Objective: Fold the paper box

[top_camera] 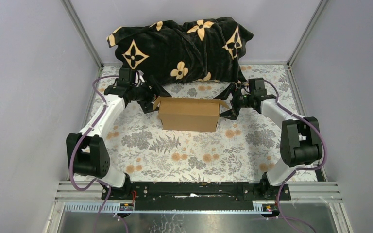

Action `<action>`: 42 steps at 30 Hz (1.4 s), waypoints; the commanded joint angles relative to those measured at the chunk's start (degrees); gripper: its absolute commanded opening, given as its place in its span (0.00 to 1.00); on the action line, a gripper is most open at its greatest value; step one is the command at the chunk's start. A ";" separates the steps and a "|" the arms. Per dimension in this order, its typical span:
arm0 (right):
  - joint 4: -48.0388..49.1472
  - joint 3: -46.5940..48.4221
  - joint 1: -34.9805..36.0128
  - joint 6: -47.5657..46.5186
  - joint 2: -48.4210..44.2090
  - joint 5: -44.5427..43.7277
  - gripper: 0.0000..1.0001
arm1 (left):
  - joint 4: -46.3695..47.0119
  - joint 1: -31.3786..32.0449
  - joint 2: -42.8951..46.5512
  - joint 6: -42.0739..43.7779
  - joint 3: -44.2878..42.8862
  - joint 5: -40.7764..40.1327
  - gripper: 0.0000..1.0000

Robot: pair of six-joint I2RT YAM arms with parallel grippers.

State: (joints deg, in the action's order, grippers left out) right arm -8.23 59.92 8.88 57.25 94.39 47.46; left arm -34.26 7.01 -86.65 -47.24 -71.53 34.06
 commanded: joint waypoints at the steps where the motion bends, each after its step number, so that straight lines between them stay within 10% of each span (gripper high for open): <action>1: 2.33 2.27 -0.40 0.34 1.40 2.98 1.00 | 4.57 -0.38 -1.27 -0.66 0.74 3.80 0.99; 42: 6.03 5.36 -7.81 -0.35 10.12 6.56 1.00 | 12.40 -11.07 -5.38 -3.30 5.36 4.62 0.99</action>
State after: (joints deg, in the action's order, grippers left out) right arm -4.40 63.68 1.02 57.04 104.64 50.81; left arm -25.50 -3.88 -91.57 -50.02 -67.09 38.17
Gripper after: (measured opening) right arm 0.994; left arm 0.987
